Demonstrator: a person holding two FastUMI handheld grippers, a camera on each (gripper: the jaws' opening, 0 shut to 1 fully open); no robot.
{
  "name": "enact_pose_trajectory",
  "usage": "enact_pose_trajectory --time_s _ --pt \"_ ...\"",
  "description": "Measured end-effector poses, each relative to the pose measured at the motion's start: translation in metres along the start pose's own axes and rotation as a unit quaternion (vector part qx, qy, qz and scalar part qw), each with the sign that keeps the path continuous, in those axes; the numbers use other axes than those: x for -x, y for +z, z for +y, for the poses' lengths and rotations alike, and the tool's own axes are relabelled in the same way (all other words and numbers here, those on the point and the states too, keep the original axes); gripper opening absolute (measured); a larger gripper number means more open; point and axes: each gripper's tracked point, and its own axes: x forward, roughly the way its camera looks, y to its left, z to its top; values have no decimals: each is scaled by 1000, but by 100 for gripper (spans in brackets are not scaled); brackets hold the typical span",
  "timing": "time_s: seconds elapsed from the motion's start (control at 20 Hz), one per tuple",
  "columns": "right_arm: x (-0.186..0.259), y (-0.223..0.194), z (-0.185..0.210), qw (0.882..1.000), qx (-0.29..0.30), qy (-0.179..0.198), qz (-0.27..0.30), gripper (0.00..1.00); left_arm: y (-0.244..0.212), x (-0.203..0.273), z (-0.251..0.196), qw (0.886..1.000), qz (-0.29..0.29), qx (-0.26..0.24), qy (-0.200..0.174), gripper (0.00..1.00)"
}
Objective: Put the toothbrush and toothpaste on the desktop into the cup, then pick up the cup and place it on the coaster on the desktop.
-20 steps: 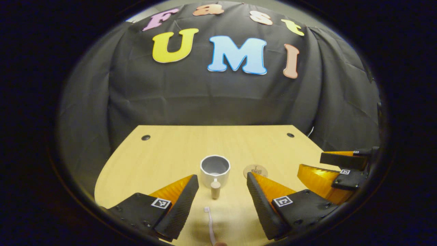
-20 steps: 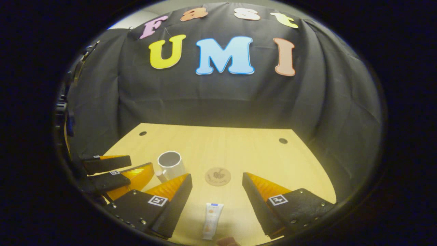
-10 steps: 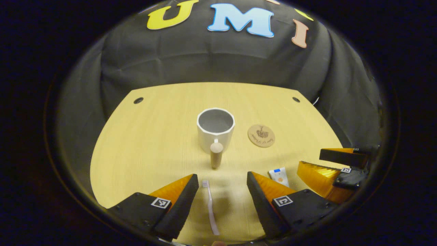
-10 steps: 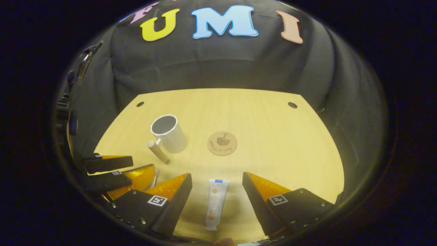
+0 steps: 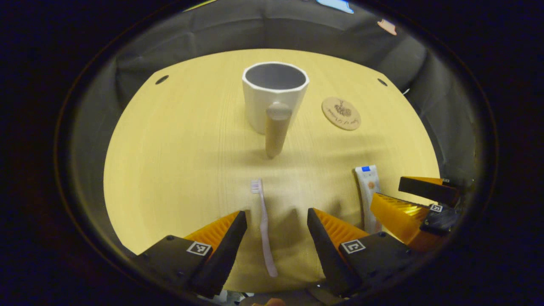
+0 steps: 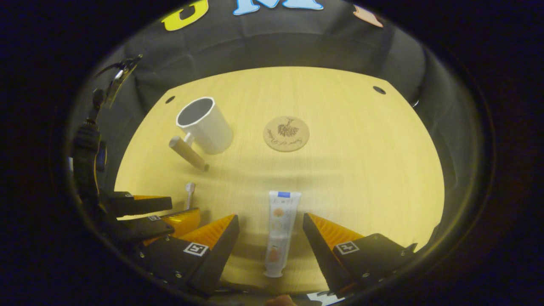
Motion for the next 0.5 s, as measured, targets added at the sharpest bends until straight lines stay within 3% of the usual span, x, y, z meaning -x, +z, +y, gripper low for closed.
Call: enact_pose_trajectory --time_s 0.45,0.5 --pt "-26 -33 -2 996 -20 1 88 93 -19 -17 11 997 70 5 19 93" --pt "-26 -34 -3 995 -23 2 94 93 -19 -17 11 997 74 5 21 100"
